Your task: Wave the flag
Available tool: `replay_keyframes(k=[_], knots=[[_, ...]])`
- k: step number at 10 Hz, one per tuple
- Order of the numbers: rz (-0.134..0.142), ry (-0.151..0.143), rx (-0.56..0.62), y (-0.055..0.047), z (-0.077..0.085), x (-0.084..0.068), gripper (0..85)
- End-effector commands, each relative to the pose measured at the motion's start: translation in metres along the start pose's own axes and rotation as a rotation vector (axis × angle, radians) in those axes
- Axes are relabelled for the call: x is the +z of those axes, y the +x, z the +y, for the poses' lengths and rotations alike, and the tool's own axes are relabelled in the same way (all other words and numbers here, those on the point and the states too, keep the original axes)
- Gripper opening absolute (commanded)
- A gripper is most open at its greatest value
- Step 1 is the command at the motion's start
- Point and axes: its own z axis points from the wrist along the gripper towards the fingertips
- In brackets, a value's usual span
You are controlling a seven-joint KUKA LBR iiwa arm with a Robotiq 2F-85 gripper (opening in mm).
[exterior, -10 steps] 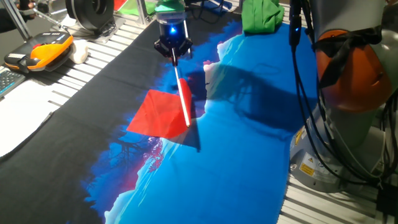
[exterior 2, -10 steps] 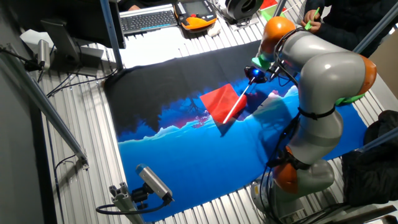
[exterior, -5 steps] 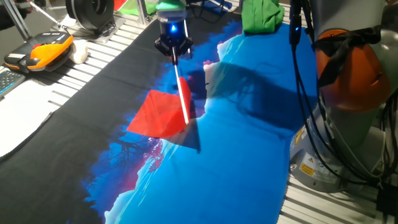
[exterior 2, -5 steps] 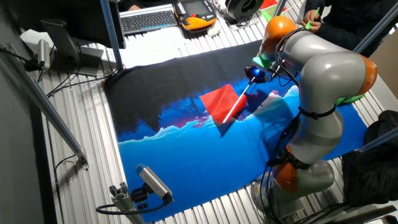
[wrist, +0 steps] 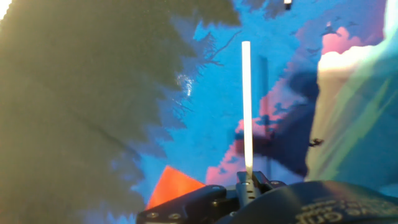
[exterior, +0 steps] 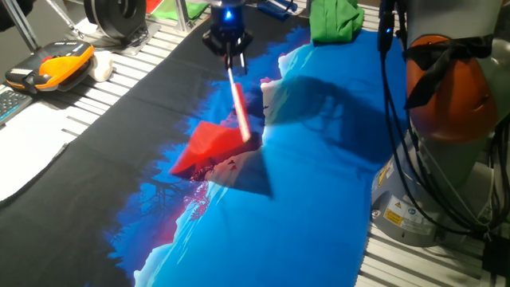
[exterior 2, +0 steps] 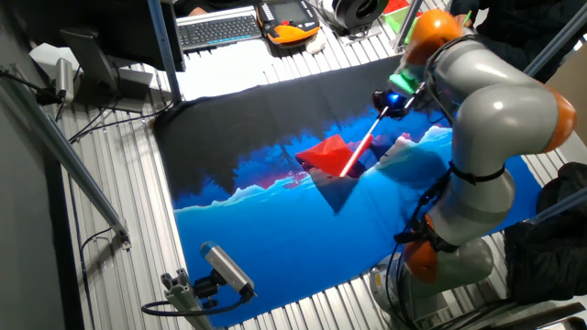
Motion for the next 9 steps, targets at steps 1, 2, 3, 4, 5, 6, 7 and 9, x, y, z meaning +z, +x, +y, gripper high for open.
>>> replay_keyframes(k=[1, 2, 3, 4, 5, 6, 7, 9], knots=[[0.021, -0.021, -0.007, 0.0, -0.001, -0.061, 0.0], [0.027, -0.019, -0.023, -0.004, -0.005, -0.068, 0.0], [0.034, -0.01, -0.055, -0.007, -0.009, -0.074, 0.0], [0.037, -0.012, -0.06, -0.008, -0.01, -0.075, 0.0], [0.042, -0.009, -0.075, -0.008, -0.01, -0.075, 0.0], [0.059, 0.011, -0.148, -0.008, -0.012, -0.077, 0.0], [0.054, 0.068, -0.274, -0.009, -0.013, -0.079, 0.0], [0.08, 0.056, -0.362, -0.011, -0.013, -0.079, 0.0]])
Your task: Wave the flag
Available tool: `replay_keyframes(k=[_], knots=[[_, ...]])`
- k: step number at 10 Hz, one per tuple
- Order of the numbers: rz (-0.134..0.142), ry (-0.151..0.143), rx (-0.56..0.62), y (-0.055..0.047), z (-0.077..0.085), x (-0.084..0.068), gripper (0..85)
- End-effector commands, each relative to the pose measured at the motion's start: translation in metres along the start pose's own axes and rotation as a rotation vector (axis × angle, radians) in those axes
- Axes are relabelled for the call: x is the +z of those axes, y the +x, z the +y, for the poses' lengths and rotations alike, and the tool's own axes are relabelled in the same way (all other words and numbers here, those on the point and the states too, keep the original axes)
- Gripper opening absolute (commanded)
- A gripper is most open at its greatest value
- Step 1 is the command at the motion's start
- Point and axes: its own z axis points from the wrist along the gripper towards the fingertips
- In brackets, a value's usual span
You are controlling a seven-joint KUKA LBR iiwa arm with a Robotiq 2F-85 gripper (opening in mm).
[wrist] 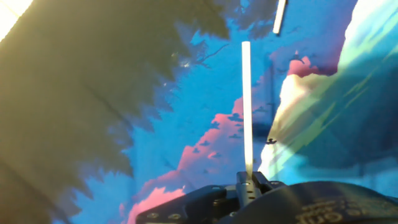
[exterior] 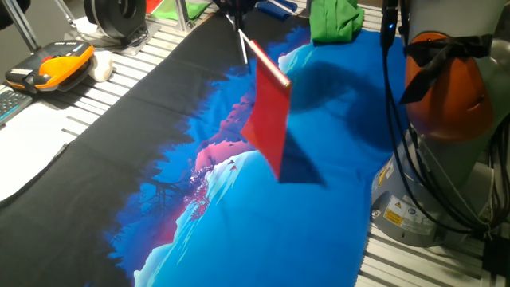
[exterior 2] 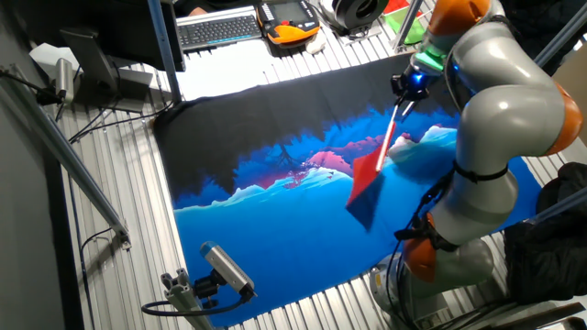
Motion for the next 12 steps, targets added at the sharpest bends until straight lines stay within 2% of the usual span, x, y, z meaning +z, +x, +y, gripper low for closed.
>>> replay_keyframes(k=[1, 3, 4, 5, 7, 10, 12], knots=[[0.013, 0.04, -0.195, -0.001, 0.0, 0.0, 0.0], [-0.009, 0.12, -0.297, -0.009, -0.002, -0.002, 0.0], [-0.017, 0.148, -0.345, -0.014, -0.006, -0.005, 0.0], [-0.017, 0.167, -0.389, -0.019, -0.009, -0.008, 0.0], [-0.01, 0.228, -0.562, -0.033, -0.014, -0.012, 0.0], [-0.026, 0.27, -0.686, -0.036, -0.016, -0.014, 0.0], [-0.034, 0.264, -0.654, -0.029, -0.01, -0.011, 0.0]])
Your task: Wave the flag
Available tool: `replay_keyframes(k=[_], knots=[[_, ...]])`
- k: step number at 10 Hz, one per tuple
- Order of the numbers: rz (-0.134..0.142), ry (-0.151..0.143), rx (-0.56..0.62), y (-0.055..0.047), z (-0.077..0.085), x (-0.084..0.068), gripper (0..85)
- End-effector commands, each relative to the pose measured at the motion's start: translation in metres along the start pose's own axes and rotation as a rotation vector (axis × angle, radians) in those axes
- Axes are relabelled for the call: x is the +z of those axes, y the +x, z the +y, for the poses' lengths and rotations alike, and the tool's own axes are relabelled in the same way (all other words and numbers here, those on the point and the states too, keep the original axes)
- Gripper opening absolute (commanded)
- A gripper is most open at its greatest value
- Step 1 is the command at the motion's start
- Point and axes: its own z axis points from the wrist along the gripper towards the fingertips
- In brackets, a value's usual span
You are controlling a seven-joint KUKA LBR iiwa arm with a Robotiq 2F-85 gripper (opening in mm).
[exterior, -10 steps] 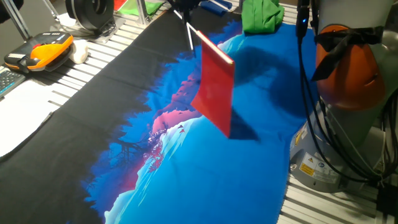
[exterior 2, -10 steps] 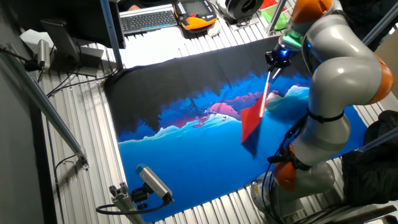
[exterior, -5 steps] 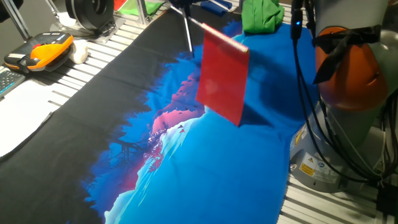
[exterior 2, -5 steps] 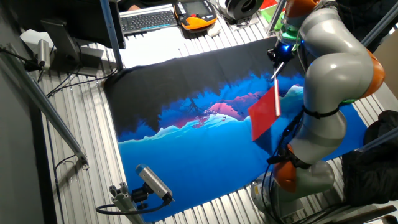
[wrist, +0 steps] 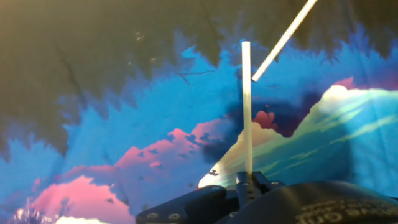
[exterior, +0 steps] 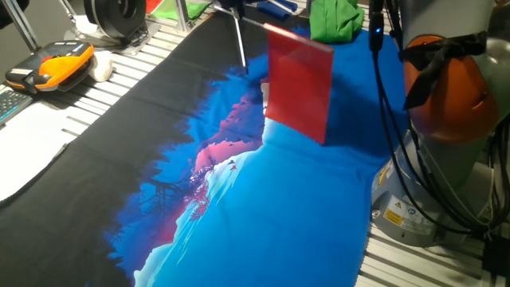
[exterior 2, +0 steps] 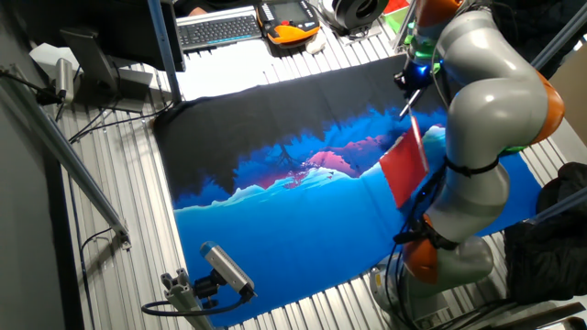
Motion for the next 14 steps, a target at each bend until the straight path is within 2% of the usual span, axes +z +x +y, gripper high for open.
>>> replay_keyframes(k=[1, 3, 5, 7, 9, 10, 11, 12, 13, 14], knots=[[-0.017, 0.015, -0.206, 0.002, 0.005, 0.001, 0.0], [-0.013, 0.012, -0.106, 0.011, 0.023, 0.007, 0.0], [-0.008, -0.011, 0.067, 0.019, 0.036, 0.013, 0.0], [-0.022, 0.008, 0.164, 0.025, 0.048, 0.02, 0.0], [-0.022, 0.001, 0.271, 0.032, 0.058, 0.026, 0.0], [-0.02, -0.016, 0.371, 0.036, 0.064, 0.031, 0.0], [-0.007, -0.039, 0.461, 0.037, 0.067, 0.034, 0.0], [0.017, -0.12, 0.58, 0.035, 0.067, 0.034, 0.0], [0.019, -0.17, 0.707, 0.033, 0.066, 0.034, 0.0], [0.004, -0.182, 0.832, 0.032, 0.066, 0.034, 0.0]])
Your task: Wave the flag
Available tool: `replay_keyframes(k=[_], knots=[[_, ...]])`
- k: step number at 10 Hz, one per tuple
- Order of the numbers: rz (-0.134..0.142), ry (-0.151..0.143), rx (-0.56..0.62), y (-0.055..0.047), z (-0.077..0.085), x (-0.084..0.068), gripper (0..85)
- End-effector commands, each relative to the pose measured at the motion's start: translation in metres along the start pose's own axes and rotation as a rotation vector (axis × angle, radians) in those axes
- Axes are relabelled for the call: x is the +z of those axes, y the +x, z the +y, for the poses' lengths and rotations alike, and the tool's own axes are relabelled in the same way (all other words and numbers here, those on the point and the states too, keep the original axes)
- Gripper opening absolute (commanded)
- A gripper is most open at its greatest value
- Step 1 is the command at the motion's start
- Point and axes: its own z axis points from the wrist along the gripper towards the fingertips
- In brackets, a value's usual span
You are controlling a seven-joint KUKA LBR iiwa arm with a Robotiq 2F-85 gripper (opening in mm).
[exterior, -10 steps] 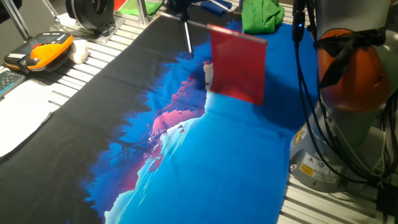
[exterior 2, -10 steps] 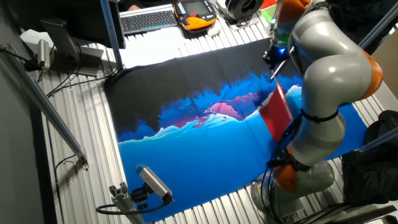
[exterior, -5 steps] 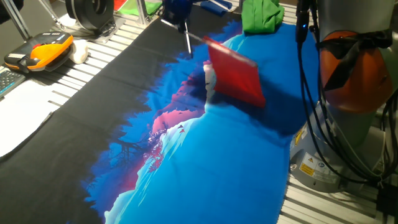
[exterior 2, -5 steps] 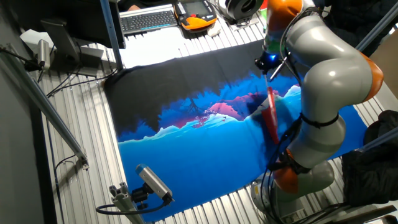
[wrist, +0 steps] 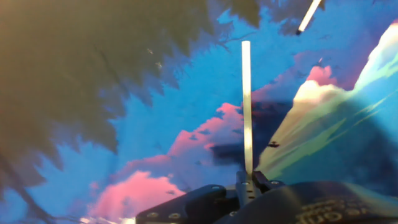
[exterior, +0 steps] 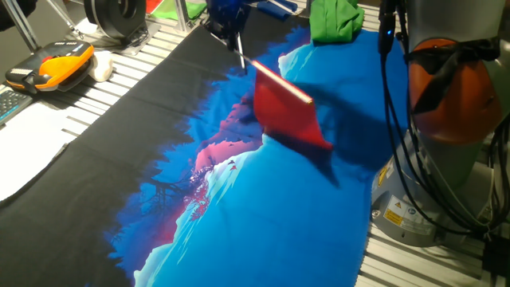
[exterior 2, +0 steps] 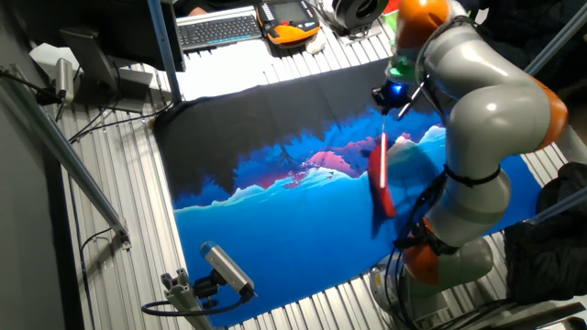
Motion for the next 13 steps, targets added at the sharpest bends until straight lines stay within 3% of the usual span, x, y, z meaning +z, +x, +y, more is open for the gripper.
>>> replay_keyframes(k=[1, 3, 4, 5, 9, 10, 13], knots=[[-0.022, -0.054, 0.616, -0.002, 0.0, 0.0, 0.0], [-0.025, -0.107, 0.753, -0.012, -0.003, -0.004, 0.0], [-0.04, -0.106, 0.821, -0.016, -0.004, -0.005, 0.0], [-0.043, -0.095, 0.807, -0.014, -0.004, -0.005, 0.0], [-0.014, -0.104, 0.657, -0.015, -0.004, -0.004, 0.0], [-0.011, -0.095, 0.616, -0.015, -0.004, -0.004, 0.0], [-0.016, 0.03, 0.308, -0.015, -0.004, -0.004, 0.0]])
